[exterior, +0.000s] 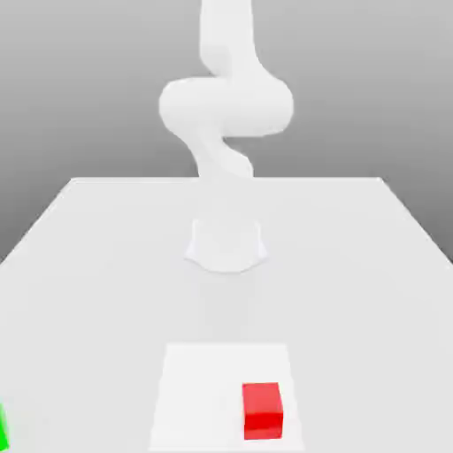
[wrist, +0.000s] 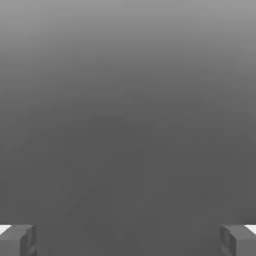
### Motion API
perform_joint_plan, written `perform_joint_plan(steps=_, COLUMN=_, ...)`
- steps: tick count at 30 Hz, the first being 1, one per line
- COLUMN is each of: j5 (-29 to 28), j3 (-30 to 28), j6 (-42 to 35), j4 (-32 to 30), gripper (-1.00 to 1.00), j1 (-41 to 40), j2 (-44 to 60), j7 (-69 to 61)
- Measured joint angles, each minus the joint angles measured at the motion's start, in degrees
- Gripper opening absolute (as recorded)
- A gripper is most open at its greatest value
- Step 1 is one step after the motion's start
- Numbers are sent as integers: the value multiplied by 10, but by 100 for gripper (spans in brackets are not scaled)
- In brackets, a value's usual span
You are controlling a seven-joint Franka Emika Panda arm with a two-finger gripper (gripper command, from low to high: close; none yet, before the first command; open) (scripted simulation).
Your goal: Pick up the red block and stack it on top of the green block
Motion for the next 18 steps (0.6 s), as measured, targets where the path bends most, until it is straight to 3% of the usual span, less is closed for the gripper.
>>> perform_joint_plan(steps=18, j5=-18, j3=32, j6=157, j4=-90, gripper=0, j1=5, j2=378, j7=30)
